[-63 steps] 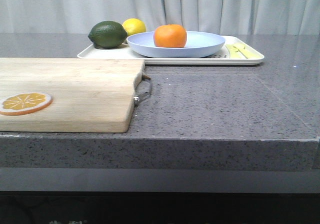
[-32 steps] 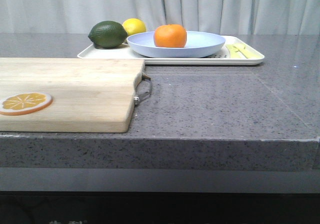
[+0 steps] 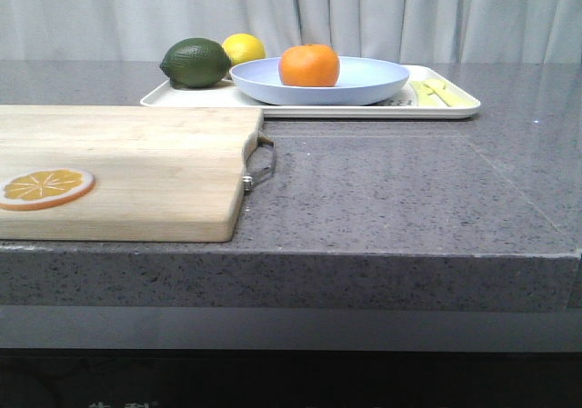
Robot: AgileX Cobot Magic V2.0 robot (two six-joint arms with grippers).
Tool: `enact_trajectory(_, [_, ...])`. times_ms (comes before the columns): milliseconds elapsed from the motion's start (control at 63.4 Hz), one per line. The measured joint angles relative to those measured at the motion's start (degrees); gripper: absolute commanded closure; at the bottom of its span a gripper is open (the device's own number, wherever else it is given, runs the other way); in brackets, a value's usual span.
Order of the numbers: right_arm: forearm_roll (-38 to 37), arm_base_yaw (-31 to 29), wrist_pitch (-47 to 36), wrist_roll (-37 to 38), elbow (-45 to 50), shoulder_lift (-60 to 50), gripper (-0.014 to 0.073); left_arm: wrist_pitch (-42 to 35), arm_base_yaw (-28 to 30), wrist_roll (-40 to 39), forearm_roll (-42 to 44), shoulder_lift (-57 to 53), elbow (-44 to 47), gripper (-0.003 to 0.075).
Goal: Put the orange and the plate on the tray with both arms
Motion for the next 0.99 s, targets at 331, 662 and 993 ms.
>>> enact_trajectory(331, [-0.10,0.00,0.00,-0.11,0.00,0.00,0.0662,-4.38,4.13,0.00,-0.85,-7.22,8.71,0.0738])
enact_trajectory(662, [-0.10,0.00,0.08,-0.11,0.00,0.00,0.0662,-15.42,22.32,0.00,-5.68,-33.20,31.20,0.0738])
enact_trajectory(993, [-0.10,0.00,0.08,-0.11,0.00,0.00,0.0662,-23.81,33.50,0.00,-6.36,-57.91,50.67,0.0738])
